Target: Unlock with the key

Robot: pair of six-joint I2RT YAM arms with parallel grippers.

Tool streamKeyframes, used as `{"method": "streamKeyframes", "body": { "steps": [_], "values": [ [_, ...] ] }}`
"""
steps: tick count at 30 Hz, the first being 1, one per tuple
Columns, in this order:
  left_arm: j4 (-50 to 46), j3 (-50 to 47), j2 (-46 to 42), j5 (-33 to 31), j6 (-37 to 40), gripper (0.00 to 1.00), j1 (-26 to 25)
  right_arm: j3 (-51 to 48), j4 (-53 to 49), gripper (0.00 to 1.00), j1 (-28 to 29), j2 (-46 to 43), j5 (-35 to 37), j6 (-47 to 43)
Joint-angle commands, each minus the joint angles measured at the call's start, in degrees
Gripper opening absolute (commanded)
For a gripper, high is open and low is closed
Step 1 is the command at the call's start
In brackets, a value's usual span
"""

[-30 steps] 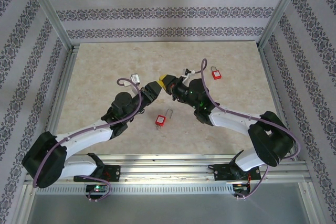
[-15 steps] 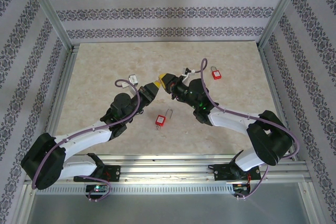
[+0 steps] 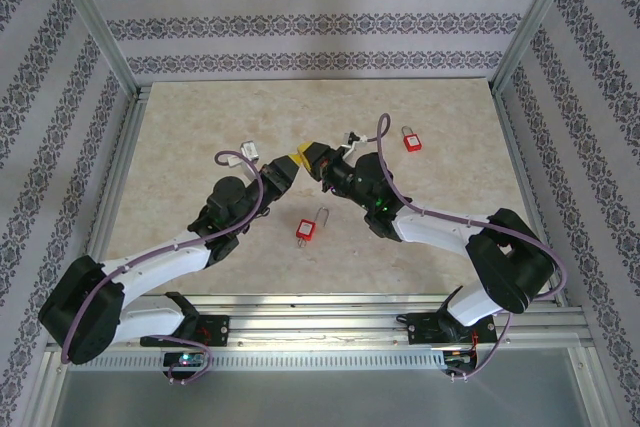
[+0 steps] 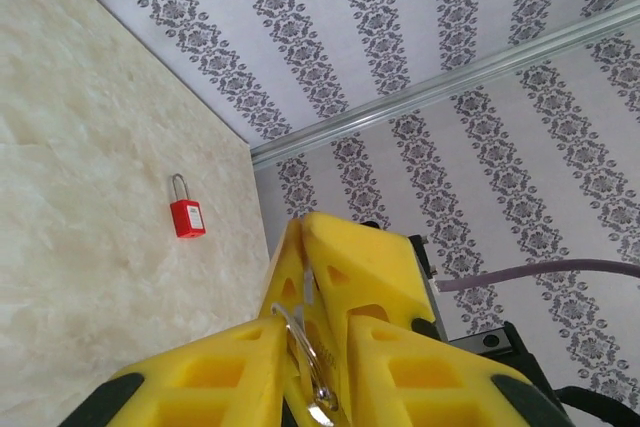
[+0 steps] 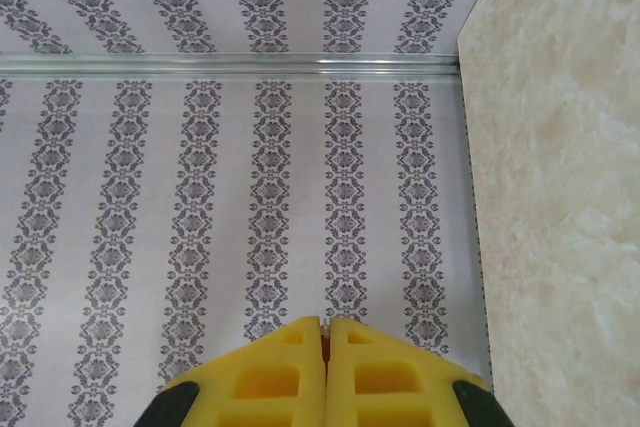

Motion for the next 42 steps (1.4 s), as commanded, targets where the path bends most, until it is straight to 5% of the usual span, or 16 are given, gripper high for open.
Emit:
{"method": "streamKeyframes", "body": {
  "steps": [1,19,29,35,42],
  "values": [
    [1.48,-0.5,-2.01,-2.57,1.85,0.24,1.05,-0.11,0.97,0.0,1.86,0.73,-1.87,0.55],
    [3.31,-1.6,-3.01,-0.22,3.62,0.0,1.39,-0.24,3.35,0.0,4.0,2.86,-2.48,2.15],
    [-4.76,-2.46,-7.91,14.24,7.11,0.0,5.63,-3.95,-7.71,0.43,-0.56,-4.49,-5.3,-5.45],
    [-21.37,0.61,-14.07,18.99,14.86,0.0,6.75,-2.45,-19.56,0.52,-2.9,-10.36,-7.38,-15.02],
    [-28.38,3.1,-14.89,22.71,20.35,0.0,7.42,-0.1,-18.39,0.54,-3.4,-10.75,-12.1,-18.26]
  ]
}}
